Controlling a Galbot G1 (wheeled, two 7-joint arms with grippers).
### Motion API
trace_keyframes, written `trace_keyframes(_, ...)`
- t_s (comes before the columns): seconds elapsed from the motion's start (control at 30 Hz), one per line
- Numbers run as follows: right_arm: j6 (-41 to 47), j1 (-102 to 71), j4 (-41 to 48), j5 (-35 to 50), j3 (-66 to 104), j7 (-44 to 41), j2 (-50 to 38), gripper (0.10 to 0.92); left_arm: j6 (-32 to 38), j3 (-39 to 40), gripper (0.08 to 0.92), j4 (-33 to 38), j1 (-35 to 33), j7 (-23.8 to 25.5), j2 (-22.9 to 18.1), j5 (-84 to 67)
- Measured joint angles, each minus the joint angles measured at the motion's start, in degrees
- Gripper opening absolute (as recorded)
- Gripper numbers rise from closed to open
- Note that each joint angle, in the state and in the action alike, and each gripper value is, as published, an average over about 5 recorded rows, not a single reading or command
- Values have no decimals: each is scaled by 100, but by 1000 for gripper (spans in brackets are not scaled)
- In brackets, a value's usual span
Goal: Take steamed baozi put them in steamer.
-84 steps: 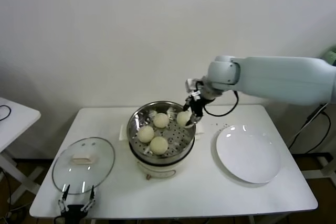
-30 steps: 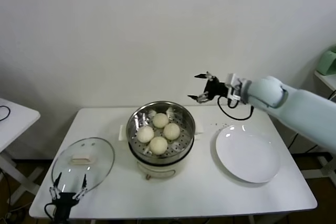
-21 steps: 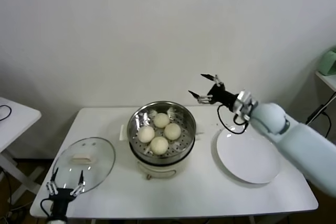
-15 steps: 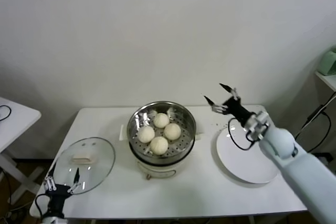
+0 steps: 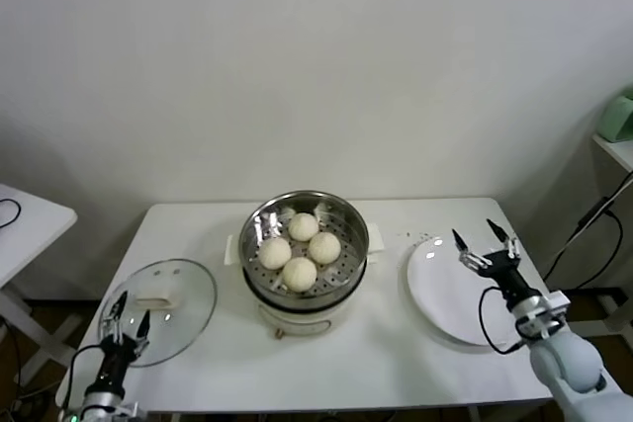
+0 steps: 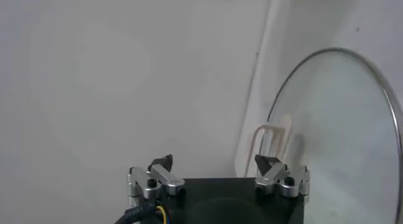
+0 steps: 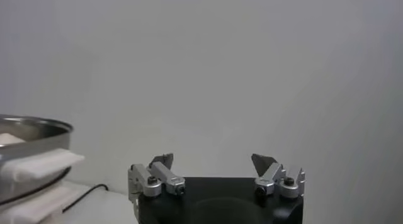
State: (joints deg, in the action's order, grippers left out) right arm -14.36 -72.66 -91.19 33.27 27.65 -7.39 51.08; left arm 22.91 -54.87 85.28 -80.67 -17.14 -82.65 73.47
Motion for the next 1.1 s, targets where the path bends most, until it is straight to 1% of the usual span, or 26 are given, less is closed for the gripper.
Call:
trace_keyframes(0.2, -138, -314, 63, 128, 255, 34, 76, 823, -144, 40, 823, -126, 208, -142, 40, 507)
trace_keyframes(0.47, -235, -572, 64, 267, 516, 56, 129, 823, -297, 84, 823, -352, 470, -182, 78, 1035)
trace_keyframes(0.9, -361, -814, 66, 320, 681, 67, 244, 823, -442, 95, 823, -618, 726, -268, 103, 1417)
trace_keyframes(1.0, -367, -840, 65, 320, 703, 67, 263, 823, -453, 112, 804, -665, 793, -274, 128, 1458)
trace_keyframes(1.1, -377, -849, 64, 322, 732, 67, 277, 823, -456, 129, 739, -725, 854, -270, 150, 1503)
